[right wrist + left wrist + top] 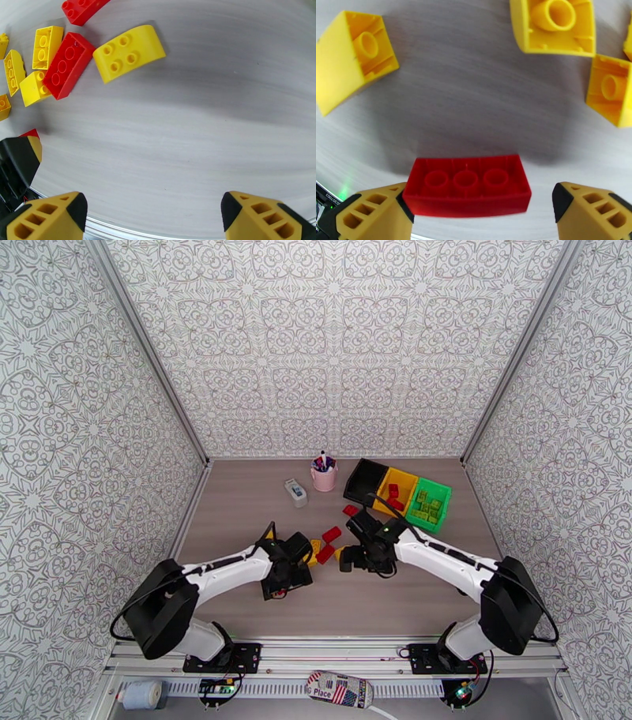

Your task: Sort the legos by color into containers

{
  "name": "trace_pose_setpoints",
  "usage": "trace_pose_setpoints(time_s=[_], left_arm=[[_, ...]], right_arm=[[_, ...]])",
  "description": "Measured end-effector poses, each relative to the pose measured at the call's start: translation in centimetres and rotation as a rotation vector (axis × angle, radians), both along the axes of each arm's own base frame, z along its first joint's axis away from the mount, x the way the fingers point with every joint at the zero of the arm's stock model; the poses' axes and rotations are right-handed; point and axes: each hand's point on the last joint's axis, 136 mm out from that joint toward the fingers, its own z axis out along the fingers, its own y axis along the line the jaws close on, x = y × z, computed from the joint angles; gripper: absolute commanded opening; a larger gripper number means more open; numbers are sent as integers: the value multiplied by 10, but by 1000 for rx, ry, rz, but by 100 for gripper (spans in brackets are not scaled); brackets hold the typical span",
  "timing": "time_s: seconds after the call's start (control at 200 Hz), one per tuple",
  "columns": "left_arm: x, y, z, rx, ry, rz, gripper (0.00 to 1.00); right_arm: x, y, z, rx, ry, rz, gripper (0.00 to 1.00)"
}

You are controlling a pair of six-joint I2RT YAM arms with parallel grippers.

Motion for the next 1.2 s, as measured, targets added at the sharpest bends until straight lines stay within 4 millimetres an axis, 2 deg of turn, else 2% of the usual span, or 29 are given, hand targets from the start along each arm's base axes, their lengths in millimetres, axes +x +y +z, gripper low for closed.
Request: trace_pose_setpoints(time_s=[0.325, 0.775, 1.07, 1.195], left_arm=[[9, -6, 6, -11, -13, 21, 85], [2, 4, -2, 68, 45, -37, 90], [7, -1, 0, 82, 51, -110, 87], [6, -1, -2, 88, 58, -120, 84]], right_arm=[[-3, -3, -1, 9, -5, -8, 94], [-7, -7, -5, 19, -13, -16, 93], [-8, -8, -3, 30, -21, -26, 91], [-8, -9, 4, 41, -42, -28, 91]])
